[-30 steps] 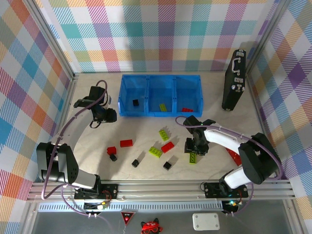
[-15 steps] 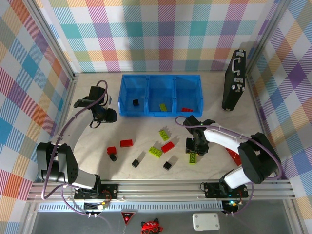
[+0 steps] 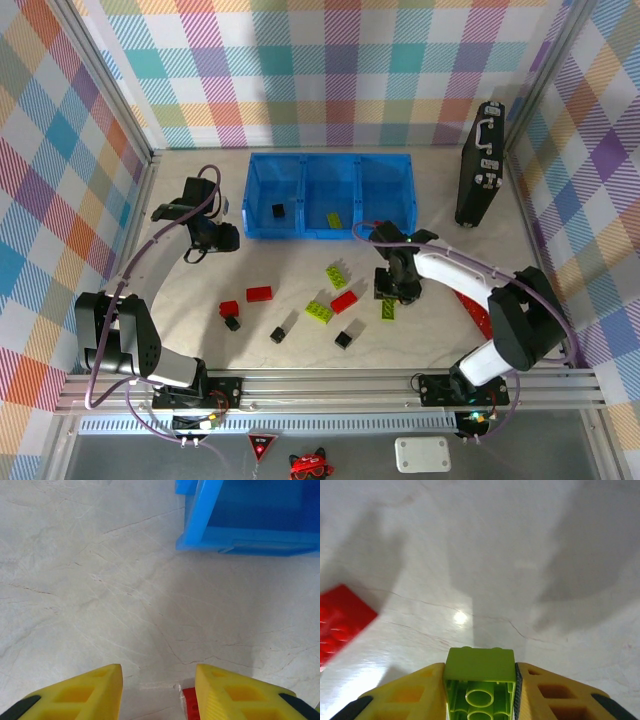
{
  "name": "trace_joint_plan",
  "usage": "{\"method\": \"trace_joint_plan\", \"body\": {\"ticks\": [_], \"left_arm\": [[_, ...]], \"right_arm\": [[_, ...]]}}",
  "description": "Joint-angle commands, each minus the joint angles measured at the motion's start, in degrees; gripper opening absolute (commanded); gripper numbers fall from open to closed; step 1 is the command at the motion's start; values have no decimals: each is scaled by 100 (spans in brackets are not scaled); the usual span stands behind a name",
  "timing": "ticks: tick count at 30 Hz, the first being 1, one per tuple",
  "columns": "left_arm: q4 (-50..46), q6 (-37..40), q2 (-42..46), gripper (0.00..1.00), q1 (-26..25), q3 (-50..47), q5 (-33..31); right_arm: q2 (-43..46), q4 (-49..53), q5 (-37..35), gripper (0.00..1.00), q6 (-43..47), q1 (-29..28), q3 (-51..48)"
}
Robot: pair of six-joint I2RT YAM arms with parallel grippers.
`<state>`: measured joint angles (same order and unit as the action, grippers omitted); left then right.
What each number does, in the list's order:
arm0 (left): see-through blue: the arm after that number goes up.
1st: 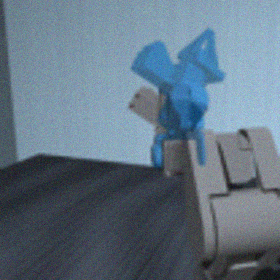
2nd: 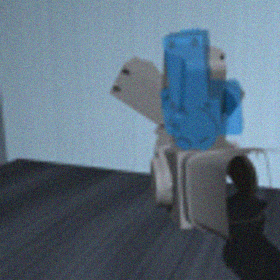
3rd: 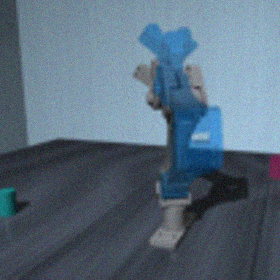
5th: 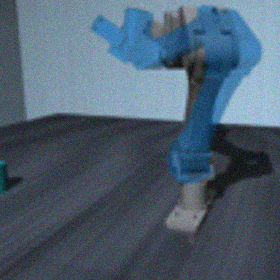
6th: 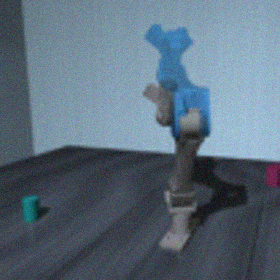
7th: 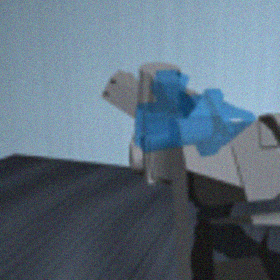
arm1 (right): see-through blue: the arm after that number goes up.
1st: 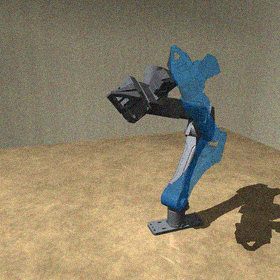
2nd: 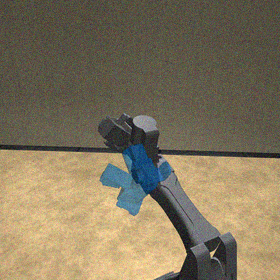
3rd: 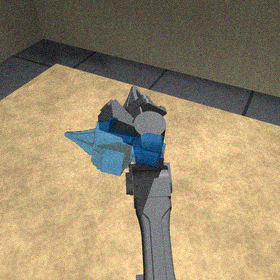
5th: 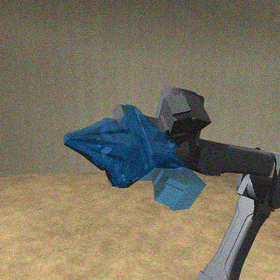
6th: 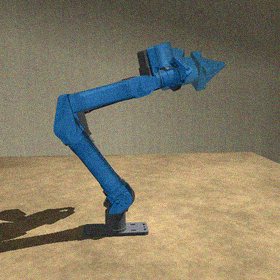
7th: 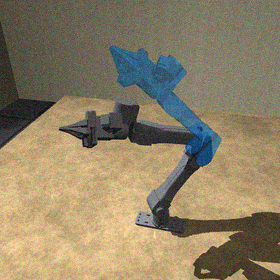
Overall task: Sort the legos into containers by color
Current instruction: Pick up the lego from the bottom-center of the table, then place the lego in the container.
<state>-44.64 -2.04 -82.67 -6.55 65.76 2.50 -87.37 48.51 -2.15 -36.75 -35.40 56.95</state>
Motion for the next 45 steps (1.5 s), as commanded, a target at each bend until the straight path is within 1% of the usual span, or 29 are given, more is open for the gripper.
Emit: {"method": "trace_joint_plan", "body": {"ticks": [1,9,20,31,35,40,45], "left_arm": [[7,57,129,43,60,-103,-4],[17,58,161,43,68,-106,13],[35,52,154,43,74,-116,40],[51,56,130,43,73,-133,8],[61,57,94,43,70,-125,30],[71,53,41,43,74,-116,81],[79,50,32,43,72,-107,66]], "right_arm": [[-247,280,-92,36,257,-64,537],[-1247,544,-92,36,675,-104,2323],[-2885,979,-453,37,1113,-100,5098],[-4720,1567,-339,37,1437,197,7886],[-5131,1511,-93,37,1435,303,8352],[-5404,1099,351,37,1280,349,8385],[-5679,909,534,37,1185,349,8423]]}}
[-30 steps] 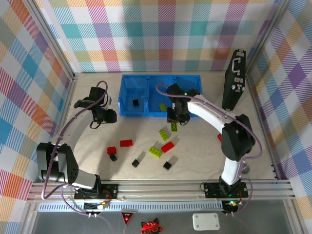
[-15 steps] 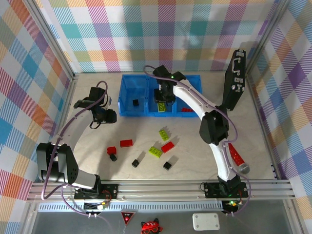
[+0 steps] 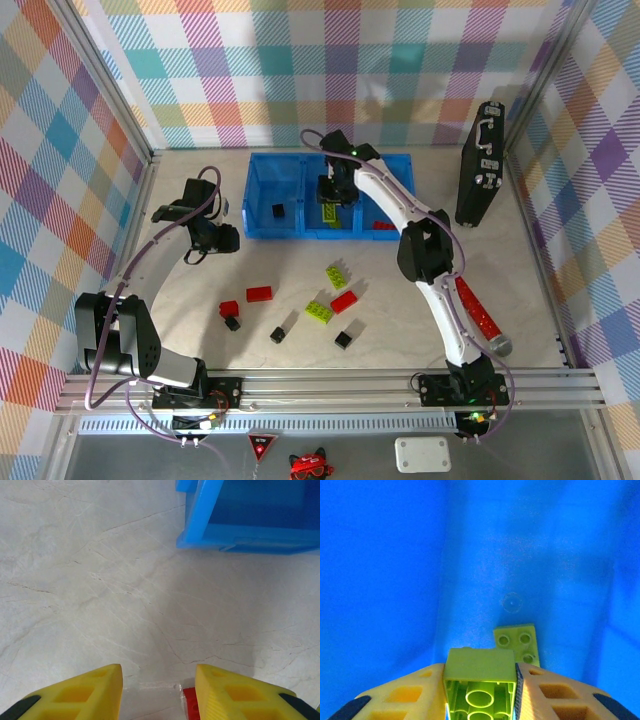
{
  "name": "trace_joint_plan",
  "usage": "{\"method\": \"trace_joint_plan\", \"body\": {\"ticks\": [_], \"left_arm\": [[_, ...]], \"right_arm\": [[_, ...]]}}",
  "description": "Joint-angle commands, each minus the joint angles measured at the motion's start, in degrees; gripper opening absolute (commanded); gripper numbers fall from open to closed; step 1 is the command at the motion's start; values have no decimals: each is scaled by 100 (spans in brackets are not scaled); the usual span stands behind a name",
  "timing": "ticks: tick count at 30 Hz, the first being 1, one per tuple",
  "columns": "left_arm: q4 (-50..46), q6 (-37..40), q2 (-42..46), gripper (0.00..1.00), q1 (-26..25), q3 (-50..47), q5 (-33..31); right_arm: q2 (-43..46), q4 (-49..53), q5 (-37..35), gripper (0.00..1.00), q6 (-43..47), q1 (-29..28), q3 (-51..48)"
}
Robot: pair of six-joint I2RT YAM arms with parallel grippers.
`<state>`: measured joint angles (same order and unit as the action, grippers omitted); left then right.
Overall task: Sort the legos into containers by color
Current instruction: Place the lego in the container.
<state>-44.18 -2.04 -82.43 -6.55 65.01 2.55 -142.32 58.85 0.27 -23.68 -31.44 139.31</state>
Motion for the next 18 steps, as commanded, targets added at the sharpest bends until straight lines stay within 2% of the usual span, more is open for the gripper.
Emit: {"method": "trace_joint_plan", "body": {"ticks": [1,8,14,18], "left_arm": [[33,54,14,43,74,-40,62],[58,34,-10,43,75,-50,156],[59,23,17,43,70,-50,158],[63,19,36,43,75,-59,183]], "right_arm": [[-226,-164,332,37,-130,-46,185],[-453,-378,563,38,-254,-64,185],[-455,-348,529,48,-269,-70,185],[-320,-283,479,50,-220,-73,185]]}}
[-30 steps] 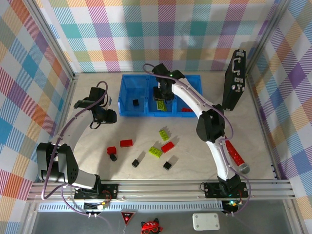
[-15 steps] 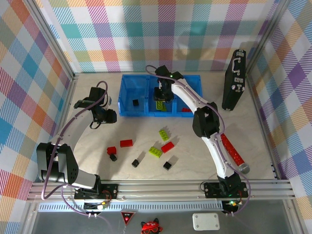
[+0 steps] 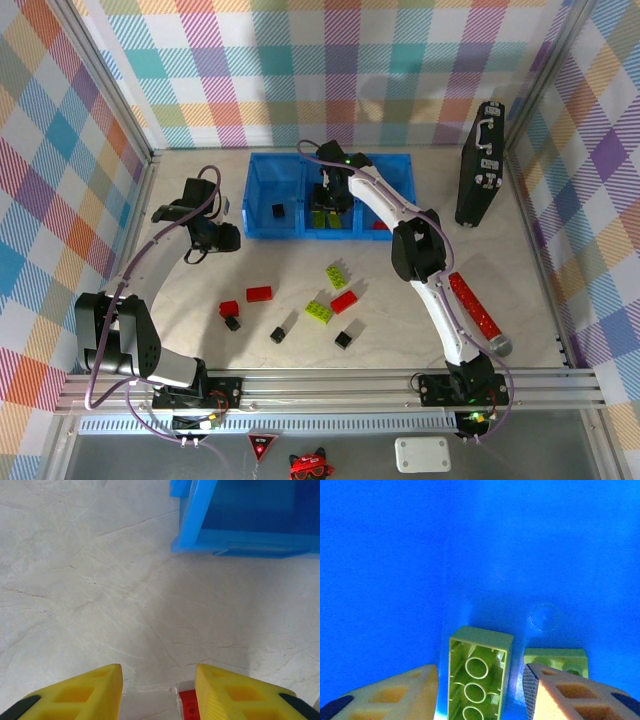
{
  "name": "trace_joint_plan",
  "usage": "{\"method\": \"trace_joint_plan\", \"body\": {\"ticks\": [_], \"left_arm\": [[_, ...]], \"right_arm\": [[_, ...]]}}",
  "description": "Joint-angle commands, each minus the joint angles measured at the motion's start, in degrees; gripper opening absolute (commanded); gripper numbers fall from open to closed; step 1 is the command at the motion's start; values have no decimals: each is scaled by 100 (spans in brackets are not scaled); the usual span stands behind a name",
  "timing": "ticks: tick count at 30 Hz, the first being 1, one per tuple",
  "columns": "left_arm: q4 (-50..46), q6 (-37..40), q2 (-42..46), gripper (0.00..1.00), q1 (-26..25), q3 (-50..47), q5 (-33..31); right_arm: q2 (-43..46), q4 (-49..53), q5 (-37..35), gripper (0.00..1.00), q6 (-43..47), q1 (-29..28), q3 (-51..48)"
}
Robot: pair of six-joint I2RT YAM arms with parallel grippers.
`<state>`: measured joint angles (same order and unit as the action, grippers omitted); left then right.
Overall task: Sort the legos into containers by color
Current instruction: Place the lego in the container.
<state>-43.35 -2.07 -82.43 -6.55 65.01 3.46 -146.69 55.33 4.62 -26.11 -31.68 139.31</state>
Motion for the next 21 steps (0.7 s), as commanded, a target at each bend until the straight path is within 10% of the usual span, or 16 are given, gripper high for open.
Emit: {"method": "trace_joint_plan", "body": {"ticks": [1,21], "left_arm": [[-24,19,51,43,75,-59,93],[-28,-35,88,43,75,-103,321]], "right_arm": [[158,98,18,50,38,-57,180],[1787,432,-185,51,388,-275,-1044]]}}
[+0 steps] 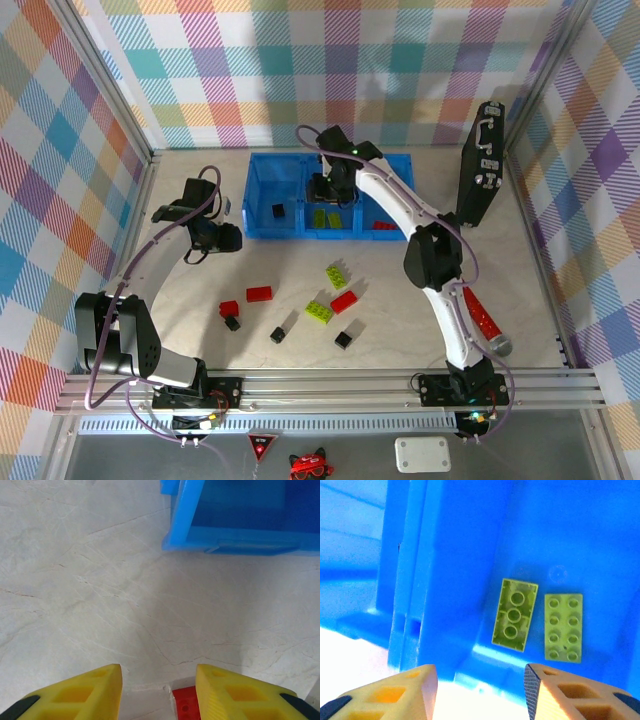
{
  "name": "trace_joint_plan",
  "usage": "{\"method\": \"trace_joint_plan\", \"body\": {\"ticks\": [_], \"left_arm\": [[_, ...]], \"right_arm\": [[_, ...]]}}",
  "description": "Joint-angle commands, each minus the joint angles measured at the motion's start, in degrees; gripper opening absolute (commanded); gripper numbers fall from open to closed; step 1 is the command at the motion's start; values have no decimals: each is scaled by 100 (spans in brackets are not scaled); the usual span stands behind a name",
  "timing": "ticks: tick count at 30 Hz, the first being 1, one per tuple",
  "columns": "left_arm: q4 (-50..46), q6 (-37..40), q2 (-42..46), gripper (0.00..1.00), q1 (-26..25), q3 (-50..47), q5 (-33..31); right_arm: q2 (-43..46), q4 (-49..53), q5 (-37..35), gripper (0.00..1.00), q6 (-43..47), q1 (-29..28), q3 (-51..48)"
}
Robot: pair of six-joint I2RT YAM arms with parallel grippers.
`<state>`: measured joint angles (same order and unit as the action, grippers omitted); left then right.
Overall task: Sort the legos into containers by color
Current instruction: Place the lego in the container, then pick up the lego from the bottom-center of the table.
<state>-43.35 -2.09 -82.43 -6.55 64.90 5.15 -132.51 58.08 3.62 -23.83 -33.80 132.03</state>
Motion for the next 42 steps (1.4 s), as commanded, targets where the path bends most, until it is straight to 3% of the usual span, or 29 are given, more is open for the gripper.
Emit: {"method": "trace_joint_plan", "body": {"ticks": [1,22,31,42], "left_arm": [[-32,-29,78,43,75,-83,161],[-59,91,8,43,83,22,-24],[-59,86,47,43,82,-4,-80],[-59,87,53,43,83,-22,-66]], "right_arm": [[468,143,-96,51,174,-73,-472],[2748,-245,-472,54,702,-1001,-4099],[3027,-219,-730,58,886,-1389,-4949],[2761,-377,-849,76,864,-1647,-5345]]}}
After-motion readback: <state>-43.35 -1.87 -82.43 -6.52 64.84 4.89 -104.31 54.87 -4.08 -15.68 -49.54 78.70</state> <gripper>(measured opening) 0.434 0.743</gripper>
